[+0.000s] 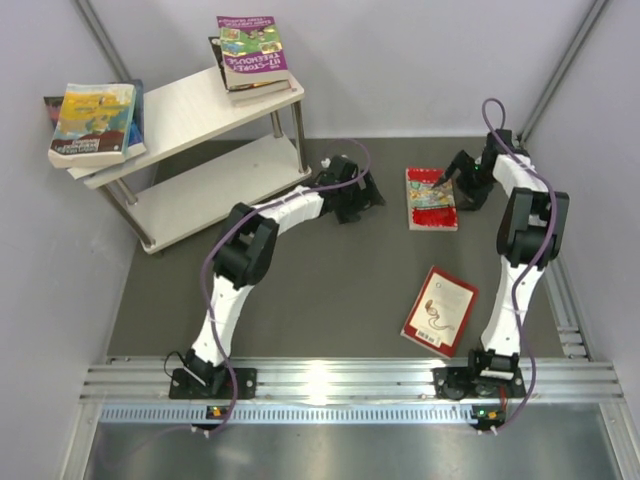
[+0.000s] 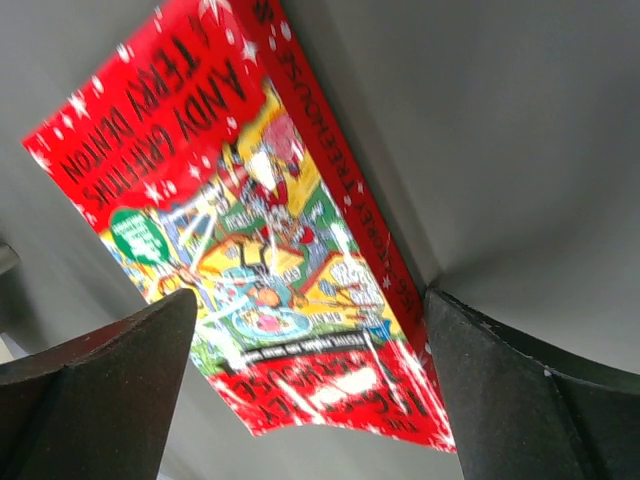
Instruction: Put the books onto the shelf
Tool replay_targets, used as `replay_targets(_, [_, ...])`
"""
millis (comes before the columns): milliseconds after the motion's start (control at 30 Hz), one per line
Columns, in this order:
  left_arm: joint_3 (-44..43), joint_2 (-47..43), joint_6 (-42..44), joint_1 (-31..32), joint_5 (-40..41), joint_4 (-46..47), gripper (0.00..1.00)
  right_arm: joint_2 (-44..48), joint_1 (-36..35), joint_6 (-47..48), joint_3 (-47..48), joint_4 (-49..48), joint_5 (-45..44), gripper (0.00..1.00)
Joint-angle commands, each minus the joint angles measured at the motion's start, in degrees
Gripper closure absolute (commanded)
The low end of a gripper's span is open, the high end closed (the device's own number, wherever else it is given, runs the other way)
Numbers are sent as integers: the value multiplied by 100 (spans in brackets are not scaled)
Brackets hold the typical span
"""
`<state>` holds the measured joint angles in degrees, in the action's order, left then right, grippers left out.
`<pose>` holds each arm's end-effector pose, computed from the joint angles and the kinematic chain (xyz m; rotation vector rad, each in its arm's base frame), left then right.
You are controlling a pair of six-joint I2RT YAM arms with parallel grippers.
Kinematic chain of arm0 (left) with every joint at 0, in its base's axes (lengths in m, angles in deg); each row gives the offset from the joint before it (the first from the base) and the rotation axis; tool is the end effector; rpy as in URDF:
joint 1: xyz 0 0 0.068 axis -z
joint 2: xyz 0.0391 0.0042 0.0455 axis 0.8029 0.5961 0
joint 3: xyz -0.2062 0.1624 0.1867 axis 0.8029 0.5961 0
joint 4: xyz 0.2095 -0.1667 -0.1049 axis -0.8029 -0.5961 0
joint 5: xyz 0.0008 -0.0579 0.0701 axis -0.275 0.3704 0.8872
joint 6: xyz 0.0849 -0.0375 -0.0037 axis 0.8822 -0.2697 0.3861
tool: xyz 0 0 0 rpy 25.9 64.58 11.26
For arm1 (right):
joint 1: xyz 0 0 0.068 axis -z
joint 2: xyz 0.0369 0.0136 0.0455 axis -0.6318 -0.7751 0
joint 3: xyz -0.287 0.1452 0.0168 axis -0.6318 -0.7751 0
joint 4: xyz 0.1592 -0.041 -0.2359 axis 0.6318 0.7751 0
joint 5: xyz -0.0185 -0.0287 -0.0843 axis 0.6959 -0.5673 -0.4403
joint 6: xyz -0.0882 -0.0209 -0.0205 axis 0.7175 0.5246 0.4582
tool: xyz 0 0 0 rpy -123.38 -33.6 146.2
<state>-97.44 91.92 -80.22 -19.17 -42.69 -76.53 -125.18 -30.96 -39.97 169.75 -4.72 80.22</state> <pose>0.4851 -0.3466 0.1731 -0.3128 2.4971 -0.8938 0.5452 -0.0487 0.1575 0.8303 2.6290 0.6106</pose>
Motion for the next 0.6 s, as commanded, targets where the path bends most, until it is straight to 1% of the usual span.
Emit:
replay_targets(0, [-1020,719,-539,13,27,1087,1,-815,-260,250,254,113,-351,5])
replay_targets(33, [-1312,948,-619,13,-8,1175,1,-860,-321,311,438,261,-350,5])
replay_targets(67, [-1646,1463,-698,21,-130,1167,1,-912,-444,355,501,315,-376,5])
replay_targets(100, [-2380,1738,-821,30,-184,1149,1,-913,-497,382,528,350,-377,6])
replay_targets(133, [-2761,2254,-874,56,-236,1062,1,-913,-550,382,502,350,-342,6])
replay_targets(200, [-3508,2645,-1119,100,-281,1113,1,-834,-743,382,484,403,-482,5])
replay_targets(233, [-3590,2873,-1260,153,-307,1314,1,-799,-779,400,449,377,-491,5])
replay_targets(267, [-3583,2927,-1401,179,-377,1403,1,-781,-996,409,458,377,-474,5])
replay_targets(300, [-3513,2962,-1594,223,-430,1413,1,-746,-1051,417,492,385,-447,6])
replay_targets(367, [-3390,2954,-1639,329,-605,1527,1,-754,-1200,383,502,386,-133,7])
replay_targets(467, [-2636,2525,-1508,461,-869,1536,4,-720,-1402,268,388,377,184,9])
replay_targets(500, [-2050,2175,-1464,487,-948,1588,13,-615,-1499,225,213,290,264,12])
replay_targets(533, [-1731,1998,-1472,479,-992,1667,20,-553,-1500,207,107,228,265,13])
replay_targets(567, [-1406,1805,-1490,478,-1045,1781,31,-465,-1569,189,-16,166,256,14])
